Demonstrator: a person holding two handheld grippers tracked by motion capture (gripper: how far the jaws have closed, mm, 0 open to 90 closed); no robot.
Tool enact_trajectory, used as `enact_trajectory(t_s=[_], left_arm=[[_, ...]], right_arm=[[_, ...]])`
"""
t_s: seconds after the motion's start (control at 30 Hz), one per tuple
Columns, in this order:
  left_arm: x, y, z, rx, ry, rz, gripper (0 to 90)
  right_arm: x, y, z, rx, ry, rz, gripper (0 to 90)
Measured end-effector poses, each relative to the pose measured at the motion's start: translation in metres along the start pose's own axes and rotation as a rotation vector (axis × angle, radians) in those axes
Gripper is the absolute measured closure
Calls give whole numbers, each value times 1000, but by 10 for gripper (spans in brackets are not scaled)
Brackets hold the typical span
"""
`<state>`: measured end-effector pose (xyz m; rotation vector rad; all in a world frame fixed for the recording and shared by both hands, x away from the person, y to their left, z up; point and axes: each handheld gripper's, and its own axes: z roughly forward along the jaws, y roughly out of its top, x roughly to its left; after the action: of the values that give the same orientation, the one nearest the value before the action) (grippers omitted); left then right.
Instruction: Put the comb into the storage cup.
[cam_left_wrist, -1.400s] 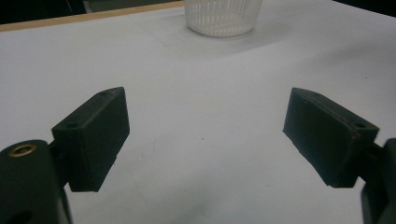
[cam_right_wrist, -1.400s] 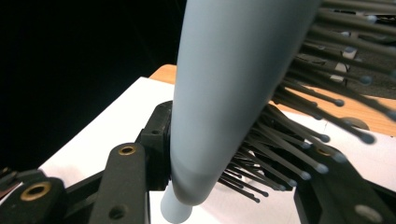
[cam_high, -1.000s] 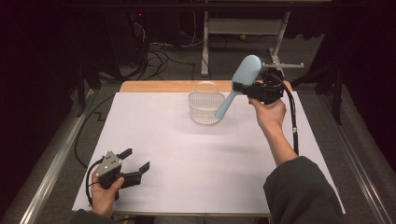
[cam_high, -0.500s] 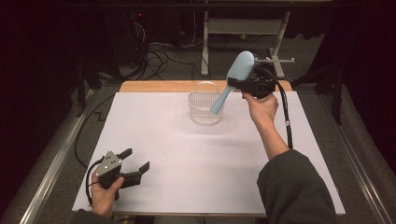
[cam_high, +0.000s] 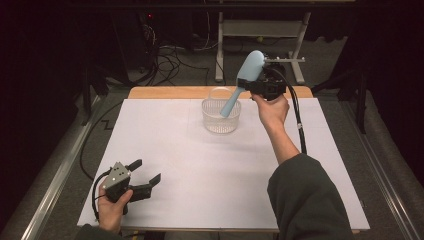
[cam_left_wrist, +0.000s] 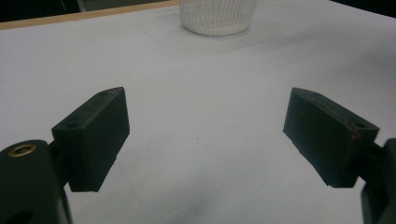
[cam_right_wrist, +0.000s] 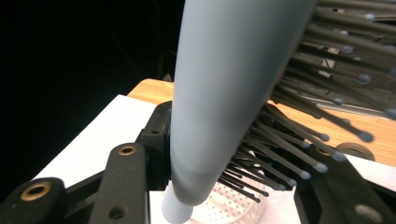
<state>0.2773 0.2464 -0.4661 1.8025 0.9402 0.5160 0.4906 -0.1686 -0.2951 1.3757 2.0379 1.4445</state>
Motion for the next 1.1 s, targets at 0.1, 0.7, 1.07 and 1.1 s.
enact_trajectory(t_s=[0.1,0.7,1.07,1.1], left_arm=[[0,0,0,-1,2,-2,153],[0,0,0,-2,-2,0,153],[-1,0,0,-2,-9,0,155],[-1,0,0,-1,-9,0,155]], right_arm=[[-1,-1,5,-1,-5,-3,540],[0,-6,29,3,-29,18,539],[3,-12,45,17,-48,9,537],[3,-13,46,18,-50,6,536]])
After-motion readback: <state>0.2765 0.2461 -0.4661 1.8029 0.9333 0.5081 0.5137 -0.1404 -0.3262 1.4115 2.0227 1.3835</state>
